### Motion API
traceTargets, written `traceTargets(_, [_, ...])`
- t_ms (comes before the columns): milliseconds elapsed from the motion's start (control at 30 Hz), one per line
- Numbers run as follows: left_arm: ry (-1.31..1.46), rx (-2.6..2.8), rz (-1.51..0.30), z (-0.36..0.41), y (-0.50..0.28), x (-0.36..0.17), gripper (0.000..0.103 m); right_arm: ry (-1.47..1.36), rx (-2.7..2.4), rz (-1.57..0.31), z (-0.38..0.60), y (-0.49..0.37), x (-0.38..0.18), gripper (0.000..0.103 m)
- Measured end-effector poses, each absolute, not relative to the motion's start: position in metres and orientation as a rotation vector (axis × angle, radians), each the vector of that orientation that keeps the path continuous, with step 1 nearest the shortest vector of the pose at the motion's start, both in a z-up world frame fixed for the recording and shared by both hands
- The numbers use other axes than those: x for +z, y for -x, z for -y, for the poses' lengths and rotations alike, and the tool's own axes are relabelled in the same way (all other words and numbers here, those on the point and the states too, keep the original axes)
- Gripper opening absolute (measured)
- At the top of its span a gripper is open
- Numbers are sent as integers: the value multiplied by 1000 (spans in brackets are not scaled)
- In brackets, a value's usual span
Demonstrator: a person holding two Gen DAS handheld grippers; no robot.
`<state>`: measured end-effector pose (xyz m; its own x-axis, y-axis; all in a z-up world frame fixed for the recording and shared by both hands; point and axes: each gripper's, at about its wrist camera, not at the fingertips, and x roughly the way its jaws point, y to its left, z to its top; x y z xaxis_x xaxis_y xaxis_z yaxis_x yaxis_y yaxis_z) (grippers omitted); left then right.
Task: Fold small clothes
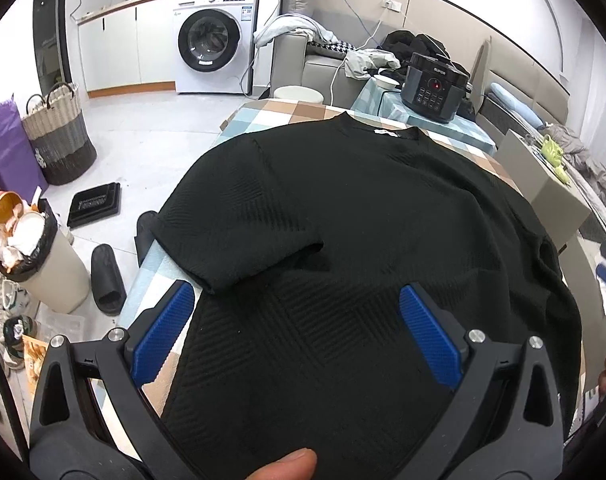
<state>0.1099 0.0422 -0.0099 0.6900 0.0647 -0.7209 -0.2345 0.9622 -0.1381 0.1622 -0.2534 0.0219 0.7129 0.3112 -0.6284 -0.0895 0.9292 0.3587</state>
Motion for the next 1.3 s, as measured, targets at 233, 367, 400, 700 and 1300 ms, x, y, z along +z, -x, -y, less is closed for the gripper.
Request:
traceTargets(233, [264,173,-782,-51,-131,-16,102,-456,136,-793,293,-179,-2,85])
traceTargets(367, [271,171,-751,-53,-136,-14,102,-580,127,-813,320,-190,-16,82])
traceTargets(400, [270,174,-745,-53,-138,-14,102,-614,114,-825,327,-195,-20,79])
traceTargets(700, [290,164,-760,-57,-151,-22,102,-891,19,-913,368,-232,-59,68])
traceTargets(1300, [283,152,-775,-60,-167,-34,102,-937,-211,-897,398,-269,-77,68])
